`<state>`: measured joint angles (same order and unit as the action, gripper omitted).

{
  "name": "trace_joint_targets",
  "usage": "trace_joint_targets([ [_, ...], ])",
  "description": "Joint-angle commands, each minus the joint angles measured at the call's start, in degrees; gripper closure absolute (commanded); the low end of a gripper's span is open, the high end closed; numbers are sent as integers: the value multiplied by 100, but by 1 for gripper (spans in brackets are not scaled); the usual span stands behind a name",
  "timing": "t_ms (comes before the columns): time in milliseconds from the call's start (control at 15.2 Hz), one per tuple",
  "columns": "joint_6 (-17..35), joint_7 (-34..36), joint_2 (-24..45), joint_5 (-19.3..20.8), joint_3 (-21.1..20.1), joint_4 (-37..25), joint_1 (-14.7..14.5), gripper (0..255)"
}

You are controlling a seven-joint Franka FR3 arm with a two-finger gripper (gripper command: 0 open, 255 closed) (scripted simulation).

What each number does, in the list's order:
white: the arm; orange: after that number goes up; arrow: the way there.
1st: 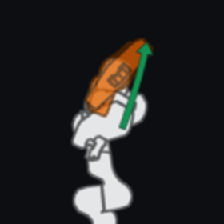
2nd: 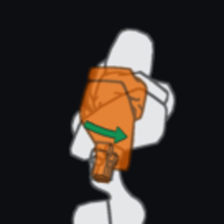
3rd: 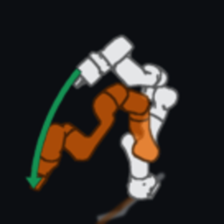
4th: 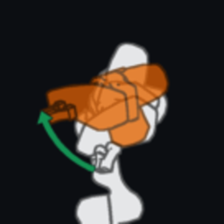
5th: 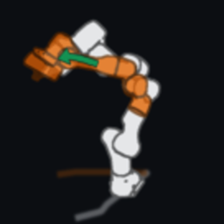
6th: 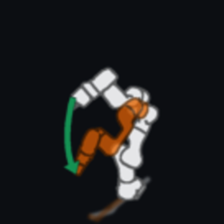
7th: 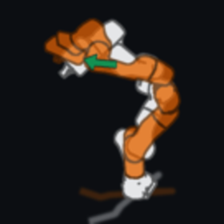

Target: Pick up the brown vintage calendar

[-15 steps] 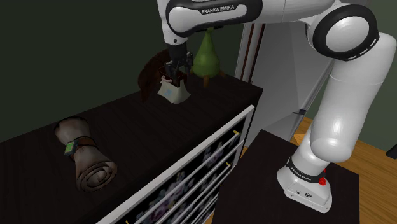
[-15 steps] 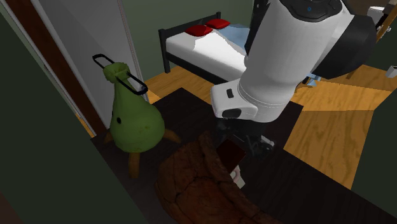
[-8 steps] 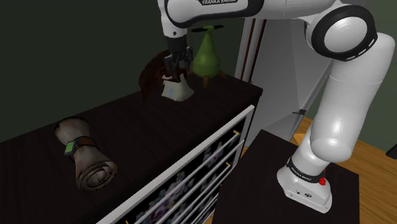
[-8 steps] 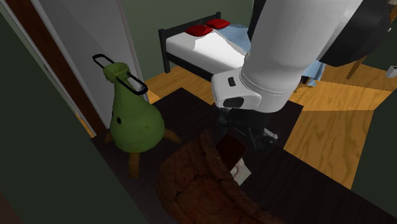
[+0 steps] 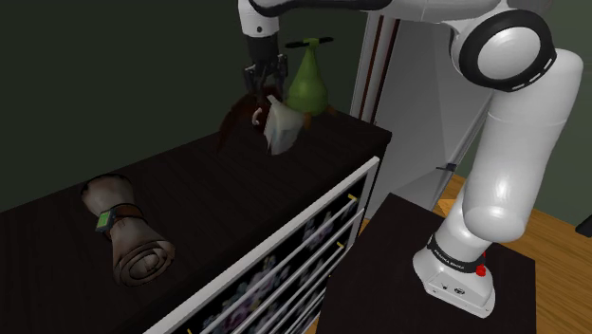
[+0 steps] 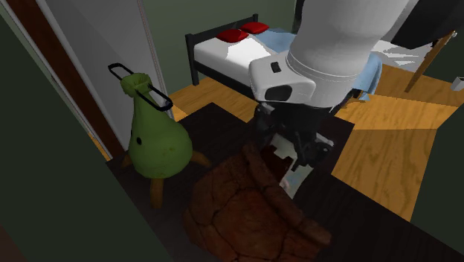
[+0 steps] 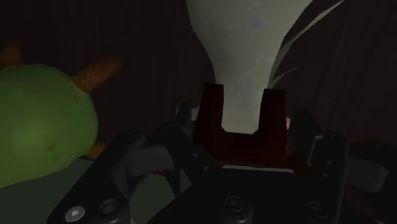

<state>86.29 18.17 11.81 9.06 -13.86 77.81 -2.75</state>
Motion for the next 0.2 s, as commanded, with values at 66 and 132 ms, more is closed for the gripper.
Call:
trace_joint_targets([
  [66, -196, -14, 56, 18, -2, -263, -16, 255],
  [132, -197, -14, 58, 19, -2, -265, -17, 255],
])
